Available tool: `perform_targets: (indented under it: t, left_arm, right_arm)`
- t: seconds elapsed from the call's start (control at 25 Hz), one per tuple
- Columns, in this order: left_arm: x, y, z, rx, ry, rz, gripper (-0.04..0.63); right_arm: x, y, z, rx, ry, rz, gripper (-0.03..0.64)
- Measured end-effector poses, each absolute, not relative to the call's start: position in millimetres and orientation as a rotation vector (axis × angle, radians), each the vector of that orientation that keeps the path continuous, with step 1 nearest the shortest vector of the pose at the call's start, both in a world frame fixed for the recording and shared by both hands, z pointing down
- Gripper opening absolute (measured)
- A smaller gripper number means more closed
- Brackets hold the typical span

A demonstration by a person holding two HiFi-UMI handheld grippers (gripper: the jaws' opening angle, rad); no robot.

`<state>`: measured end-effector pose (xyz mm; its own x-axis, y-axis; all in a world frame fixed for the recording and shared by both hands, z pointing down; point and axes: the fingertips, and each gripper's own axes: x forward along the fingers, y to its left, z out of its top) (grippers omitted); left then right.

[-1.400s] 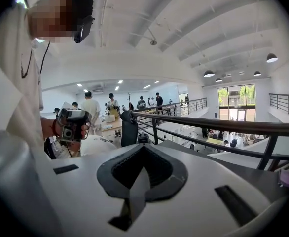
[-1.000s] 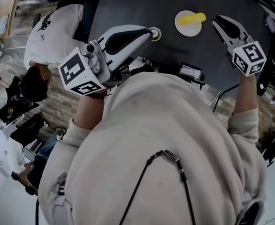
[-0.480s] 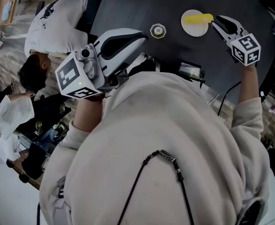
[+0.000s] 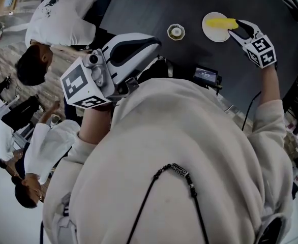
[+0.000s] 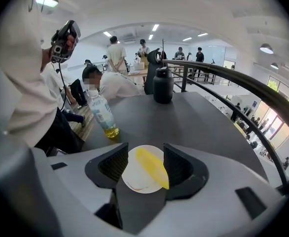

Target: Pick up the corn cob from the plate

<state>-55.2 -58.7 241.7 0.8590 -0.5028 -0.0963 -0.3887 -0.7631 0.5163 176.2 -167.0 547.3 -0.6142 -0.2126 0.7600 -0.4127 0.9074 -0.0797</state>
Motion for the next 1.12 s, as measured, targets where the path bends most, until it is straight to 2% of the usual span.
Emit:
perform_targets:
  t: [0.44, 1.12]
  left_arm:
    - [-71, -63, 264, 2.489, -0.755, -0.296, 0.005]
    - [-83, -52, 260, 2.45, -0.852, -0.318, 0.005]
  right_arm:
    - [168, -173, 618, 0.254, -2.114, 0.253, 0.262]
    - [152, -166, 648, 0.073, -2.014, 0.168, 0.296]
